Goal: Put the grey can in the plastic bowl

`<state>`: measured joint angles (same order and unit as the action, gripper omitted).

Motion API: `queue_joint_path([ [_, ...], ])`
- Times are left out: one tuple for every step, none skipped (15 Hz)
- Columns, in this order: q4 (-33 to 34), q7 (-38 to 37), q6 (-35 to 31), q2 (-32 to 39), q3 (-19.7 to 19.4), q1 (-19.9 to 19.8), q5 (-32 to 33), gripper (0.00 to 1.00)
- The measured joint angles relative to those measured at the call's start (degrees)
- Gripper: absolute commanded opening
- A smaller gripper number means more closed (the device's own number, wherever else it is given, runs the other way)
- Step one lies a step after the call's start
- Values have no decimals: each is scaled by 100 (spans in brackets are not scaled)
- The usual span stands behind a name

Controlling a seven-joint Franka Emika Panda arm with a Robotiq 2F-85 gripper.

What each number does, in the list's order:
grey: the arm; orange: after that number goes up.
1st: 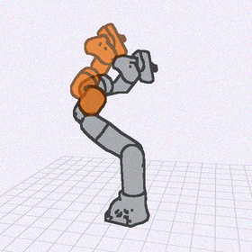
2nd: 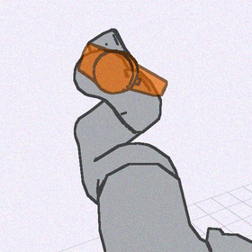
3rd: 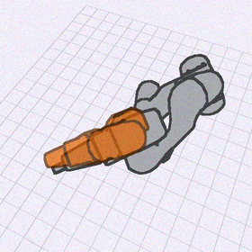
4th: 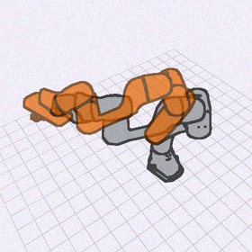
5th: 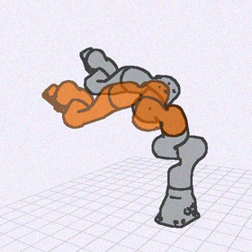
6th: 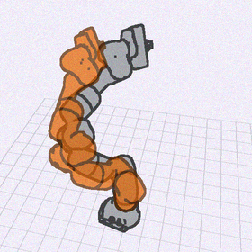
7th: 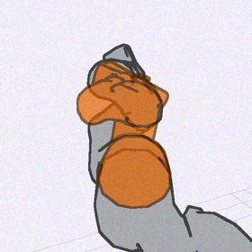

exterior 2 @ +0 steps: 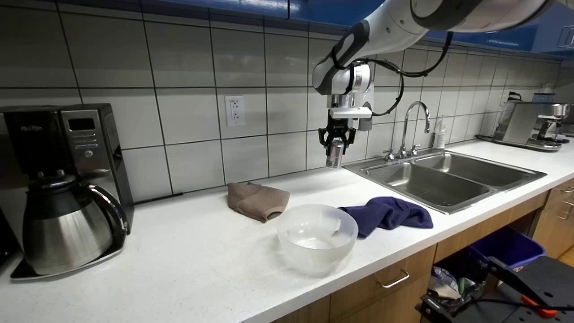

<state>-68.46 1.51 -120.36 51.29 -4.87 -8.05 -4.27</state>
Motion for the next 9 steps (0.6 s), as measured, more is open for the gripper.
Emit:
queue_joint_path([
  [-252,18,-87,-130,7,0,0,39],
  [-512,41,-176,-259,16,0,0,39],
  [-772,69,-285,-384,25,0,0,39],
  [-1034,103,-397,-507,35,1,1,39],
  [-1301,141,-519,-635,48,1,1,39],
  [-1577,177,-645,-771,56,7,4,39],
  [-1840,208,-769,-907,60,16,5,39],
  [-2120,231,-898,-1056,65,28,9,39],
  [-2393,249,-1025,-1207,67,44,11,39],
])
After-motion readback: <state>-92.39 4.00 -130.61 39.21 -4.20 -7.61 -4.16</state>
